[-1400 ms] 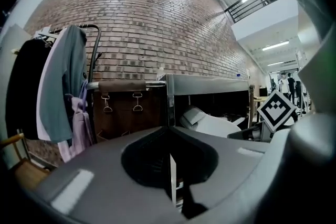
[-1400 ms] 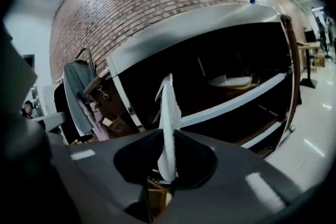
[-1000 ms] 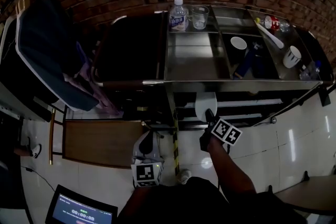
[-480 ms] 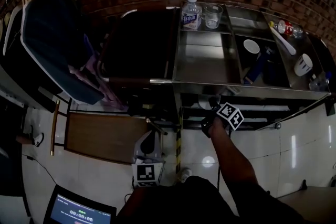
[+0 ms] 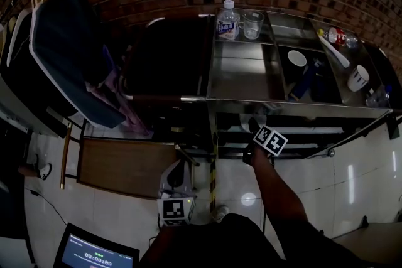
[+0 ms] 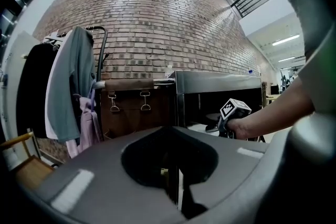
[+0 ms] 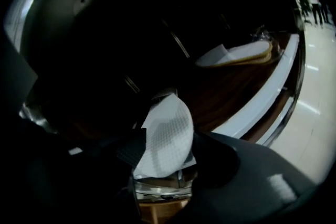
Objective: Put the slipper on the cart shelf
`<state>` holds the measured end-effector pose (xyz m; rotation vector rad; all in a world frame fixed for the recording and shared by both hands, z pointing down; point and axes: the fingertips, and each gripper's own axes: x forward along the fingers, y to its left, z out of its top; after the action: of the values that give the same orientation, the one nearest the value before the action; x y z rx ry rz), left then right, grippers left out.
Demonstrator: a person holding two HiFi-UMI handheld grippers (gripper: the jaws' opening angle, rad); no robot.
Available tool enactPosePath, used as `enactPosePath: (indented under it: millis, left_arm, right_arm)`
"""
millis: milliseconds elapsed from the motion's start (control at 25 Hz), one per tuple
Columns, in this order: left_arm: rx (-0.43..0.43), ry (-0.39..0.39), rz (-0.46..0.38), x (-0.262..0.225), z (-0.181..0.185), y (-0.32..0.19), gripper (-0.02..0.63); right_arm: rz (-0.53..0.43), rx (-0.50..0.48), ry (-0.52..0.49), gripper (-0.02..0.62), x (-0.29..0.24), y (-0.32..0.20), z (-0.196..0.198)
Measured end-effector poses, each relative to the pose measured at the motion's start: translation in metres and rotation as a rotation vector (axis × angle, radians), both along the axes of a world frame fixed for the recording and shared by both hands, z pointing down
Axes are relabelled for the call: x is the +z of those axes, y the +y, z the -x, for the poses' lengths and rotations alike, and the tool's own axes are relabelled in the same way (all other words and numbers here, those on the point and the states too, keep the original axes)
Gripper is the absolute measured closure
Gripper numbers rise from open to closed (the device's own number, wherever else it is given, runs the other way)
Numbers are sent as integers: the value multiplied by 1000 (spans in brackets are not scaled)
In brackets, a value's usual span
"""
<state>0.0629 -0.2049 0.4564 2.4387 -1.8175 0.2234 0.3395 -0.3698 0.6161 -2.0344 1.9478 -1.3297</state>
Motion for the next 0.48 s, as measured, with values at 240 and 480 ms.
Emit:
enactPosePath:
  millis: [240,480]
  left_arm:
    - [20,23,-11,-3,-4,6,591]
    - [69,25,-29,-7,-17,11,591]
  right_arm:
    - [-32,-110,124,265,-4,15,5]
    - [-210,-236,414,381,-61,73,11]
